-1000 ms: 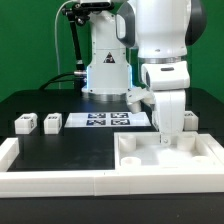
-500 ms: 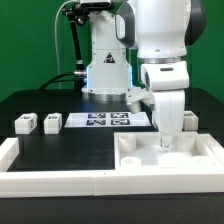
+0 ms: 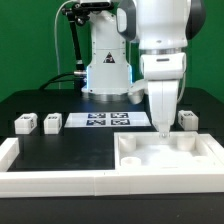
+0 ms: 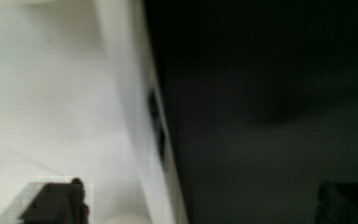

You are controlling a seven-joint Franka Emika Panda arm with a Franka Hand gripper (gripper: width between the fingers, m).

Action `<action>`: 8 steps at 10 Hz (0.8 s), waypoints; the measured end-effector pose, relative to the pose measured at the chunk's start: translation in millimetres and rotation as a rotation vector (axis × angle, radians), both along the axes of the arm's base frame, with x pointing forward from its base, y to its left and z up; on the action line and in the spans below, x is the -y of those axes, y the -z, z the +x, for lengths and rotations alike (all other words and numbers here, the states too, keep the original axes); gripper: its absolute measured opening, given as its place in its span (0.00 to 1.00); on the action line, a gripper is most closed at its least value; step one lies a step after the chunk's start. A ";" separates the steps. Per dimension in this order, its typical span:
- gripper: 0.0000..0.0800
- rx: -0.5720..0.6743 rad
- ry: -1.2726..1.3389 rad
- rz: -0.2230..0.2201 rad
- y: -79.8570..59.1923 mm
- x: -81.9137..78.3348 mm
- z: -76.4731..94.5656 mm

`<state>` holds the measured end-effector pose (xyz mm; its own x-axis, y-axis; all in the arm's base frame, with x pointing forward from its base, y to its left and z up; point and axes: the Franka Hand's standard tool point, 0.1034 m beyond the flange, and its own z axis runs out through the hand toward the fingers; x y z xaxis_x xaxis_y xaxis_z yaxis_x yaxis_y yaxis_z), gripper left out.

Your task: Assemble square table

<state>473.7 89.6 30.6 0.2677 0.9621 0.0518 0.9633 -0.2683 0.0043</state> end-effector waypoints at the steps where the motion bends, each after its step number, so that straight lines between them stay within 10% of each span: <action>1: 0.81 0.004 0.064 -0.002 -7.2 -9.1 -4.0; 8: 0.81 0.019 0.281 0.008 -23.3 -26.2 -2.7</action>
Offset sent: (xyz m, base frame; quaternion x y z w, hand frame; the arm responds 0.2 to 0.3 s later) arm 0.0015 0.0139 0.0167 0.0142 0.0200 -0.0225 0.9994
